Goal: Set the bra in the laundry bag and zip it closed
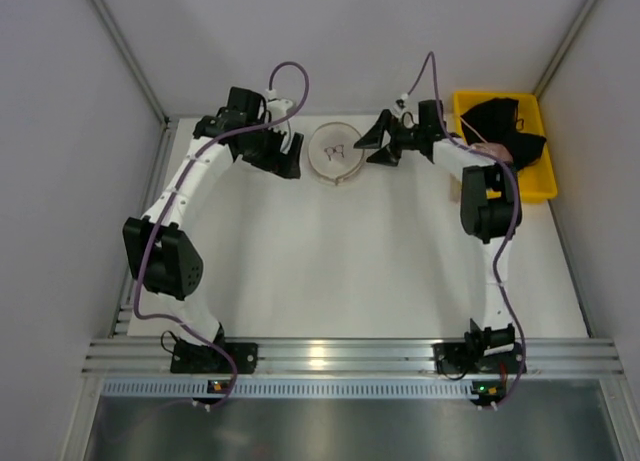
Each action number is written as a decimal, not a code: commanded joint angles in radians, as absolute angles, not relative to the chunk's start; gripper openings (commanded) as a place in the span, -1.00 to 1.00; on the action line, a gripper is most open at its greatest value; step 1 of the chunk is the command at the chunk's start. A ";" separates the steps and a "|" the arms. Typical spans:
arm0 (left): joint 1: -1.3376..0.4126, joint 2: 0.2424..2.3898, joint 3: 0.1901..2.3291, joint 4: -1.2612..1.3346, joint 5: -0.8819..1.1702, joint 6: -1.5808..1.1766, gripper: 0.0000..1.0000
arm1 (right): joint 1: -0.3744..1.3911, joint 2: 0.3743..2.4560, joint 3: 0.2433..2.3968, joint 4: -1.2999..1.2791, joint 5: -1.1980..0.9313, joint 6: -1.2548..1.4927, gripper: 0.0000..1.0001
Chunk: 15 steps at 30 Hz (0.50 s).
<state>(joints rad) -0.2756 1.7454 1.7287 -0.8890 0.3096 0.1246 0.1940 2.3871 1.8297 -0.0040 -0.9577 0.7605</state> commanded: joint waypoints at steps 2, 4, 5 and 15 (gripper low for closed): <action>-0.278 1.804 1.782 -0.899 0.344 0.097 0.96 | 0.121 2.085 1.738 -0.349 -0.888 0.398 0.99; -0.278 1.819 1.781 -0.899 0.344 0.103 0.96 | 0.101 2.022 1.688 -0.447 -0.855 0.289 0.99; -0.279 1.833 1.781 -0.899 0.348 0.092 0.96 | 0.098 1.961 1.669 -0.541 -0.842 0.188 0.99; -0.371 1.859 1.681 -0.846 0.367 0.153 0.96 | 0.101 1.651 1.283 -0.704 -0.804 -0.110 0.99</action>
<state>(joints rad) -0.3157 1.8858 1.7302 -0.8871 0.3691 0.1181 0.0937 1.7069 1.3598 -0.6037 -0.8230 0.0418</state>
